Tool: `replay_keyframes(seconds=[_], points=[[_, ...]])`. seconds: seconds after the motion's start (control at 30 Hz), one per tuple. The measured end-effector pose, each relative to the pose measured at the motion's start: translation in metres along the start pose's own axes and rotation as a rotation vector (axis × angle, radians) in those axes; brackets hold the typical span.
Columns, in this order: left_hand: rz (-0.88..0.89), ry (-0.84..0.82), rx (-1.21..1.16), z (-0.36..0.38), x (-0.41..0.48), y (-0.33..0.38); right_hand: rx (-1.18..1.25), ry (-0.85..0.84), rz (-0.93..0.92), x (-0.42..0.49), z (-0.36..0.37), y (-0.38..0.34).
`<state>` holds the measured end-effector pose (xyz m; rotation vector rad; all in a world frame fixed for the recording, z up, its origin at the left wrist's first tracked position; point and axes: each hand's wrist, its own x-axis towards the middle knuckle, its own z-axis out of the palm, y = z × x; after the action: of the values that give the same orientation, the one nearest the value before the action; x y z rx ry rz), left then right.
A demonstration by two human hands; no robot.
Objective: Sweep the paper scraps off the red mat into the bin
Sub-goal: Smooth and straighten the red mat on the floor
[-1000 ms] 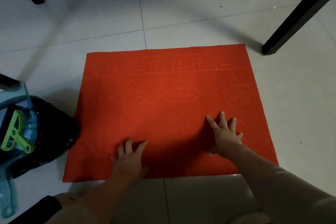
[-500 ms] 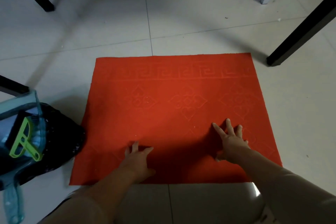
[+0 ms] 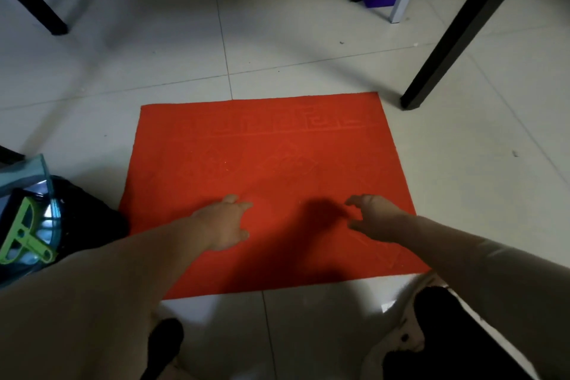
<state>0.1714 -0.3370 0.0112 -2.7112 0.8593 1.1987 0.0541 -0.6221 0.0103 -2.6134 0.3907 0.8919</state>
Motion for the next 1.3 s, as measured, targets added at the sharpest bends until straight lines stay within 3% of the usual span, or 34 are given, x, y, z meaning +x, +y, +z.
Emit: replay_keyframes(seconds=[0.13, 0.27, 0.53, 0.8, 0.97, 1.07, 1.2, 1.3], points=[[0.086, -0.025, 0.107, 0.015, -0.005, 0.020, 0.325, 0.193, 0.385, -0.008, 0.031, 0.029], [0.002, 0.017, 0.106, 0.054, 0.003, 0.011, 0.342, 0.258, 0.653, -0.001, 0.056, 0.060], [-0.110, 0.067, 0.032, 0.106, 0.008, -0.004, 0.370, 0.312, 0.787, 0.022, 0.069, 0.073], [-0.089, 0.064, 0.090, 0.103, 0.010, -0.004, 0.352, 0.263, 0.799, 0.024, 0.055, 0.084], [-0.077, 0.066, 0.146, 0.101, 0.009, 0.000, 0.496, 0.248, 0.807, 0.029, 0.054, 0.095], [-0.077, 0.069, 0.170, 0.101, 0.009, 0.001, 0.510, 0.369, 0.785, 0.025, 0.054, 0.083], [-0.084, 0.063, 0.174, 0.101, 0.011, 0.001, 0.382, 0.784, 0.471, 0.013, 0.046, 0.041], [-0.079, 0.065, 0.175, 0.102, 0.011, 0.000, 0.303, 0.746, 0.191, 0.016, 0.048, 0.003]])
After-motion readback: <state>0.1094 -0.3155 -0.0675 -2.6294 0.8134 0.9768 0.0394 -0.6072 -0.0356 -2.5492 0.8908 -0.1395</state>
